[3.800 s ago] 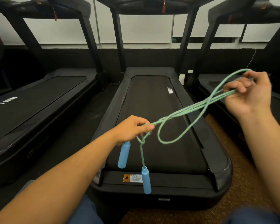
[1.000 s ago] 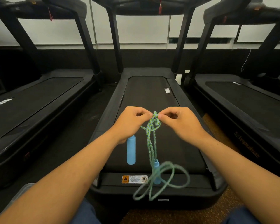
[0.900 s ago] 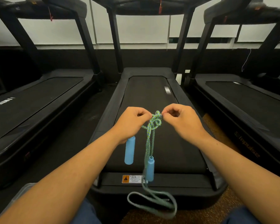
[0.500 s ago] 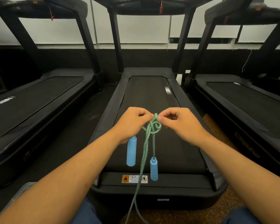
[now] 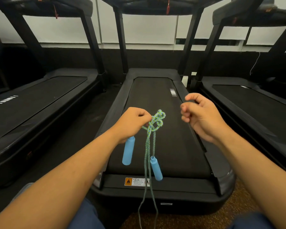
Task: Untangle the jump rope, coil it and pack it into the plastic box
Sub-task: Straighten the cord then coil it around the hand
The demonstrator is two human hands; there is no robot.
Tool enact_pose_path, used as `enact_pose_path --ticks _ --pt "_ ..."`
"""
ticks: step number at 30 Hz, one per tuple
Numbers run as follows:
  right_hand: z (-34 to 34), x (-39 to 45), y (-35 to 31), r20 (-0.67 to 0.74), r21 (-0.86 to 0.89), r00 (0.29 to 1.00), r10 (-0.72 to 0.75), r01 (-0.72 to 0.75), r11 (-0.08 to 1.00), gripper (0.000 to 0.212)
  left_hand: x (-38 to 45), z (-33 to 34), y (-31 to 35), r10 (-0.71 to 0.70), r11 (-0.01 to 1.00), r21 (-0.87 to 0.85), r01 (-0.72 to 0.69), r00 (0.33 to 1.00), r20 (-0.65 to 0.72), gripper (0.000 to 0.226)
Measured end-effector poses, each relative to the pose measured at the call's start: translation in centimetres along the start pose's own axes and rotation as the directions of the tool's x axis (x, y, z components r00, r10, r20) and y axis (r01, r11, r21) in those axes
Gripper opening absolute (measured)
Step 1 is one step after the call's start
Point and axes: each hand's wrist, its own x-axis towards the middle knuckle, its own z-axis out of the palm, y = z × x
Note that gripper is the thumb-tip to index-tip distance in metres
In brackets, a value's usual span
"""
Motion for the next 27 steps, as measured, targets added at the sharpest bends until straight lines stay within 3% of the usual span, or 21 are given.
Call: enact_pose_path --ticks 6,10,17,27 --pt "0.4 -0.9 2.1 0.17 -0.429 0.985 -0.025 0.097 0.898 0.027 0.1 0.7 0.3 0.011 1.0 -0.024 -0.01 0.999 0.036 0.024" --pt "1.0 -1.0 2.1 0.184 -0.502 0.982 -0.032 0.122 0.856 0.027 0.0 0.8 0.4 0.005 1.0 -0.01 -0.005 0.999 0.052 0.022" --pt "0.8 -0.6 1.0 -0.015 -0.195 0.999 -0.031 0.028 0.98 0.033 0.3 0.9 0.3 -0.005 0.999 -0.032 0.006 0.999 0.036 0.021" --pt "1.0 -0.3 -0.4 0.016 0.228 0.981 0.193 -0.191 0.955 0.039 0.0 0.6 0.7 0.064 0.995 0.067 -0.069 0.995 0.078 0.02"
